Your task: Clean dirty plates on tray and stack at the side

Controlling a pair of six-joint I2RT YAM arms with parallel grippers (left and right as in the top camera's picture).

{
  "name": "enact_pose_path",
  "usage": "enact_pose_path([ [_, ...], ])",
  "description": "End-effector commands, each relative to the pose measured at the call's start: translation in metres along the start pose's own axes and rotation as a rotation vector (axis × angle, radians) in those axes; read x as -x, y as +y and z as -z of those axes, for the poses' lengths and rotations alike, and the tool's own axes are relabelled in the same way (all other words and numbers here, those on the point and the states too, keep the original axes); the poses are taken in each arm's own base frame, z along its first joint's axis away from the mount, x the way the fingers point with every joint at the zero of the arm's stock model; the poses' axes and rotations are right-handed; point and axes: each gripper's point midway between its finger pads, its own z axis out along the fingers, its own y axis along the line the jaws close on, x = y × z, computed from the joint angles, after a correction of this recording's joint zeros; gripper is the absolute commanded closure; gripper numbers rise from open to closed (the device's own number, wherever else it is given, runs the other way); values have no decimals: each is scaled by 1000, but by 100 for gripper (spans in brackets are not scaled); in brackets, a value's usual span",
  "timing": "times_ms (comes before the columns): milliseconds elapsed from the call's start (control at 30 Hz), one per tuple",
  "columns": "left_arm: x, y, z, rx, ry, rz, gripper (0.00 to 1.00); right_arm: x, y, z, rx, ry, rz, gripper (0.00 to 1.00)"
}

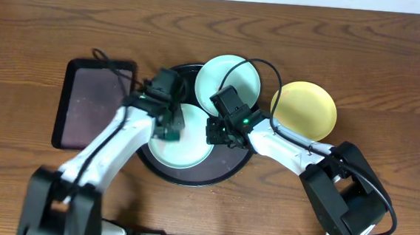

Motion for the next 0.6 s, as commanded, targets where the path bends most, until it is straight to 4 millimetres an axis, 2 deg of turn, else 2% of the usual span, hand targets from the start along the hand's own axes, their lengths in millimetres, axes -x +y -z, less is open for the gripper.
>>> enact_pose_path([
  [0, 48, 0, 57, -78, -190, 4, 93, 4, 3, 0, 18, 4, 30, 99],
  [67, 58, 13, 72, -80, -236, 37, 93, 5, 5, 1, 36, 9, 41, 99],
  [167, 65, 48, 87, -40, -265, 125, 92, 9, 12, 5, 68, 10, 68, 99],
  [367, 59, 118, 85, 78, -204, 287, 93, 24, 28, 26, 49, -44, 187, 99],
  [467, 54, 135, 81, 111, -176, 302, 93, 35, 28, 42, -40, -101, 248, 99],
  [567, 51, 142, 77, 124, -162, 322, 93, 45, 31, 60, -126, -161, 315, 99],
])
